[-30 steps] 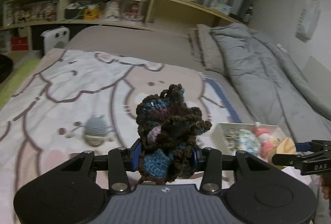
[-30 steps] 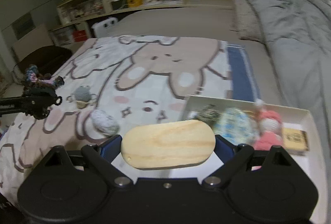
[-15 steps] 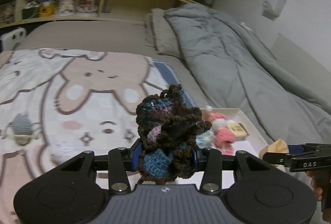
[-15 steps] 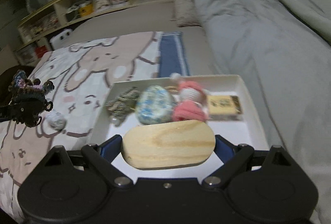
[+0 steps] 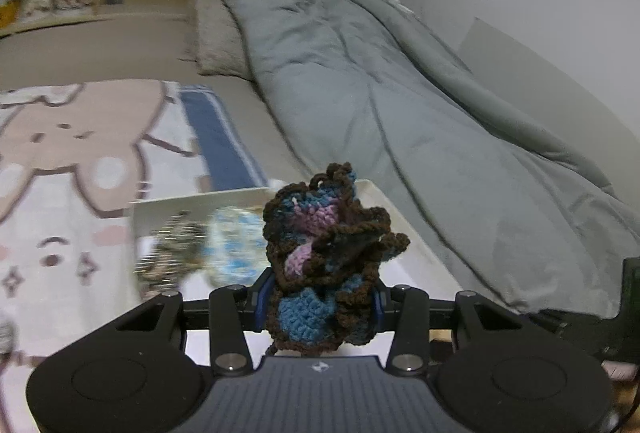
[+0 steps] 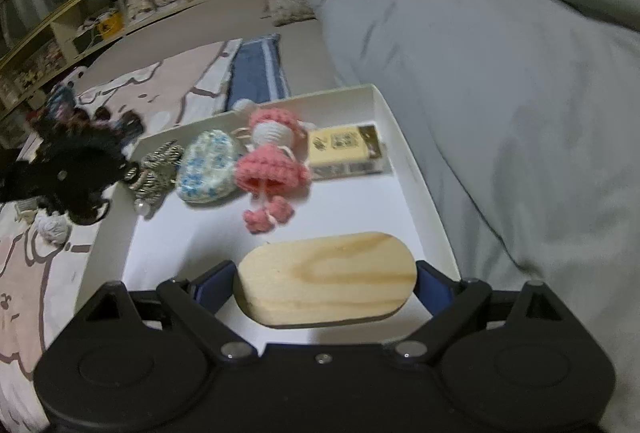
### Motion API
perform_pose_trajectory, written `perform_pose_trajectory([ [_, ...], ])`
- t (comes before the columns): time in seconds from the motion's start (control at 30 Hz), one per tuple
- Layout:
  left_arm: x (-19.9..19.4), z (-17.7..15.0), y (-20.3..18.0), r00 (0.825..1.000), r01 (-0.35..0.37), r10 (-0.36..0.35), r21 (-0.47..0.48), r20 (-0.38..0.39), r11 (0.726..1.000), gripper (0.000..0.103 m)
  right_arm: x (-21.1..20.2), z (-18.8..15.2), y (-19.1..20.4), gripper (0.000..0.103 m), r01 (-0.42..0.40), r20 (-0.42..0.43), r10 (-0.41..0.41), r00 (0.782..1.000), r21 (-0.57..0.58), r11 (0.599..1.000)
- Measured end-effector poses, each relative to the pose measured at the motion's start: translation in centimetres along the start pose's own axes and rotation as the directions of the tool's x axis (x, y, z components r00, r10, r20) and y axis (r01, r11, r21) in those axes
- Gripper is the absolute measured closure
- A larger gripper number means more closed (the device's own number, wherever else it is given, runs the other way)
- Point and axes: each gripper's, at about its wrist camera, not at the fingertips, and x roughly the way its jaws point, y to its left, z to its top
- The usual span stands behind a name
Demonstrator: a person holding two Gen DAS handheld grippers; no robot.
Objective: Organize objects
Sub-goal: 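Carry the crocheted piece and wooden block toward the white box with both tools, then lower the crocheted piece into the box with the left tool while the right tool lowers the wooden block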
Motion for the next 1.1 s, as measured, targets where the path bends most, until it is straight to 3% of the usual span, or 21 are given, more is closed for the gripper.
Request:
perform_pose_trajectory([
  [0.23, 5.0, 0.5, -2.7, 0.994, 0.087, -0.085, 0.038, -0.070, 0.995, 0.057, 1.4, -0.7, -0.9, 0.009, 0.014, -0.004, -0.014, 1.000, 0.009, 1.000],
  [0.43, 8.9, 0.4, -4.7, 0.975, 0.167, -0.151, 0.090, -0.165, 0.982, 0.057, 2.3, -1.4, -1.3, 0.009, 0.011, -0.013, -0.011, 1.000, 0.005, 1.000],
  [0.73, 13.6, -0.3, -6.4, 0.960, 0.186, -0.147, 0.150, -0.237, 0.971, 0.057, 3.0, -1.9, -1.3, 0.009, 0.009, -0.008, -0.009, 1.000, -0.002, 1.000],
  [0.83, 14.2, -0.4, -6.1, 0.965, 0.162, -0.125, 0.148, -0.230, 0.976, 0.050, 3.2, -1.9, -1.6, 0.009, 0.019, -0.013, -0.019, 1.000, 0.002, 1.000],
  [0.9, 14.4, -0.4, -5.8, 0.965, 0.153, -0.117, 0.139, -0.236, 0.978, 0.031, 3.1, -1.9, -1.4, 0.008, 0.019, -0.017, -0.019, 1.000, -0.011, 1.000],
  [1.1, 13.3, -0.3, -4.9, 0.964, 0.151, -0.120, 0.117, -0.239, 0.982, 0.028, 2.5, -1.9, -0.9, 0.007, 0.034, -0.018, -0.034, 0.999, -0.015, 0.999],
])
